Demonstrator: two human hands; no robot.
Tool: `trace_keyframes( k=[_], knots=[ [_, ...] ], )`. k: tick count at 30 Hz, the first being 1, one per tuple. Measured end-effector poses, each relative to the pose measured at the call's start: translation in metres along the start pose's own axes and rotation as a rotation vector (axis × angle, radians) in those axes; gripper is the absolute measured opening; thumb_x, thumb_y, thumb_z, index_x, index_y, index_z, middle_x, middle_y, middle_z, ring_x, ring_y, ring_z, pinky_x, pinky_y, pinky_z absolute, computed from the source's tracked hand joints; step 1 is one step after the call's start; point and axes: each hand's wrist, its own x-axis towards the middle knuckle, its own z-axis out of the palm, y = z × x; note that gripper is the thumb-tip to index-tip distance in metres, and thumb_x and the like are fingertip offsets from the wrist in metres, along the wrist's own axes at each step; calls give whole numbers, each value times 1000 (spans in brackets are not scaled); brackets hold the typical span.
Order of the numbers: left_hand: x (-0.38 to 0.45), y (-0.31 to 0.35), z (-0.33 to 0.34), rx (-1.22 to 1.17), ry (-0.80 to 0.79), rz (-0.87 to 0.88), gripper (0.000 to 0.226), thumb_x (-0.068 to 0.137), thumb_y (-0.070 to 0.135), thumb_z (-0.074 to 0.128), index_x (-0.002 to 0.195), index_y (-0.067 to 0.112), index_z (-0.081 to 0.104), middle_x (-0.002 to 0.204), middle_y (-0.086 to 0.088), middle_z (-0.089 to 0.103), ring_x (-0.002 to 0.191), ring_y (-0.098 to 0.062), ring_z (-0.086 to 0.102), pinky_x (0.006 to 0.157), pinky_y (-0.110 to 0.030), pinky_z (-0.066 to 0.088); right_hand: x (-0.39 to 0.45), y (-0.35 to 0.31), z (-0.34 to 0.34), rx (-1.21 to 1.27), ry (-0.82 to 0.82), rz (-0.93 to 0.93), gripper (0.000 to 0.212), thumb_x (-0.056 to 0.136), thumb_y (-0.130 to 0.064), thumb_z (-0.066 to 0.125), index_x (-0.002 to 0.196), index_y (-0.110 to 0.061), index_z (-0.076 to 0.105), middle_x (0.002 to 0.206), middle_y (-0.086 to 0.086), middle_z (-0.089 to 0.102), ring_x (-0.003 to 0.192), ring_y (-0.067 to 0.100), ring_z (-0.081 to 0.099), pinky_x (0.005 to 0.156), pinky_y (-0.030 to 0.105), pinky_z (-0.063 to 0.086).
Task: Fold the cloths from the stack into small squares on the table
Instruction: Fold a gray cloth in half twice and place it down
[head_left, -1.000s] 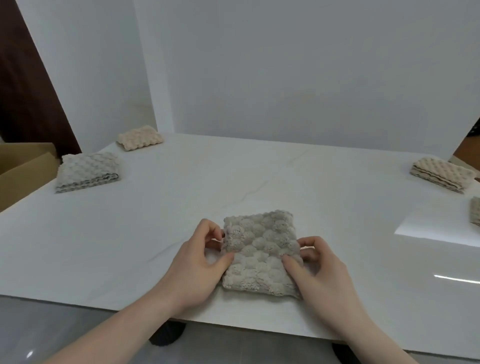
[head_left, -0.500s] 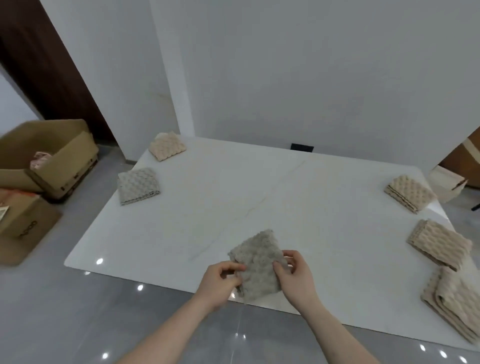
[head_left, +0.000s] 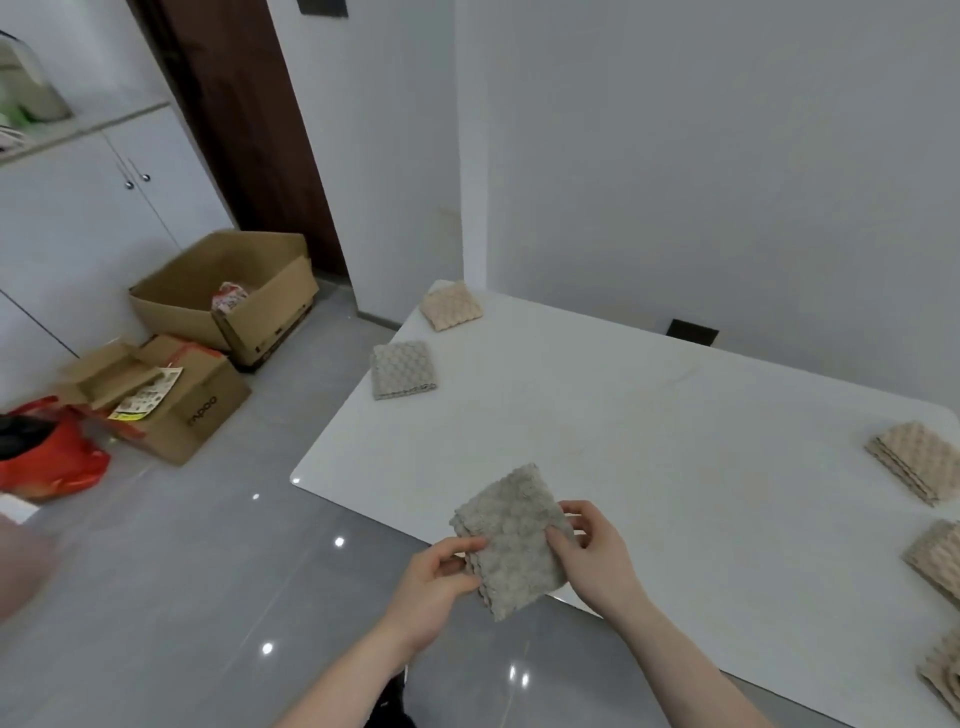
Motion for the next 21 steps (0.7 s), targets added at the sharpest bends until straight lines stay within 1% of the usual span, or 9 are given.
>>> trace_keyframes(
  k=[2,4,7,9,12,14,17,19,21],
  knots=[
    [12,0,-25,-18,-11,-9,41,74,2,72,111,18,76,113,10,75,100,-1,70,80,-11,50,14,-11,24,-13,1,-4,20,92,-16,66,108,-30,67,101,-11,71,87,12,70,62,16,53],
    [26,-1,-54,-28,-30,-46,47,64,11,71,111,18,75,108,6,77,103,-9,71,81,-14,51,29,-22,50,-34,6,-1,21,91,-18,66,107,-31,68,100,-13,72,89,13,69,63,15,52],
    [46,-3,-101,1,-85,-82,49,63,16,72,112,18,74,106,0,77,102,-13,72,85,-17,52,51,-36,95,-59,20,10,21,89,-18,67,105,-32,69,98,-12,72,90,12,69,68,19,51],
    [60,-4,-132,31,-116,-104,48,63,17,73,111,21,73,107,-10,76,101,-15,71,87,-19,54,62,-43,125,-64,31,31,22,88,-18,67,105,-32,69,97,-11,73,89,10,69,70,22,53],
    [80,-3,-169,80,-154,-149,49,62,19,72,111,23,72,106,-16,72,95,-12,69,93,-24,53,73,-51,160,-63,38,60,23,88,-18,67,106,-31,68,98,-10,72,89,9,69,71,21,53],
    [93,1,-186,98,-162,-170,48,60,20,71,109,23,73,98,-12,72,87,-9,69,86,-21,53,77,-54,177,-59,44,81,23,88,-18,66,107,-31,68,98,-8,72,89,9,69,68,19,51],
    [113,6,-199,112,-150,-176,48,58,20,68,106,20,72,87,-1,70,72,-1,63,69,-14,45,87,-56,194,-51,50,110,21,89,-19,66,108,-30,67,97,-5,72,85,10,70,64,17,50],
    [125,6,-205,117,-134,-181,49,57,18,66,105,18,73,94,4,70,74,-2,62,68,-12,44,97,-57,202,-61,48,124,21,90,-19,65,109,-29,66,98,-3,72,83,10,70,63,18,51],
    [134,7,-212,128,-111,-195,49,57,18,65,105,21,74,108,5,69,85,-5,62,72,-16,45,108,-58,208,-83,31,133,20,91,-19,64,109,-27,65,99,-3,71,84,10,70,64,19,53]
  ],
)
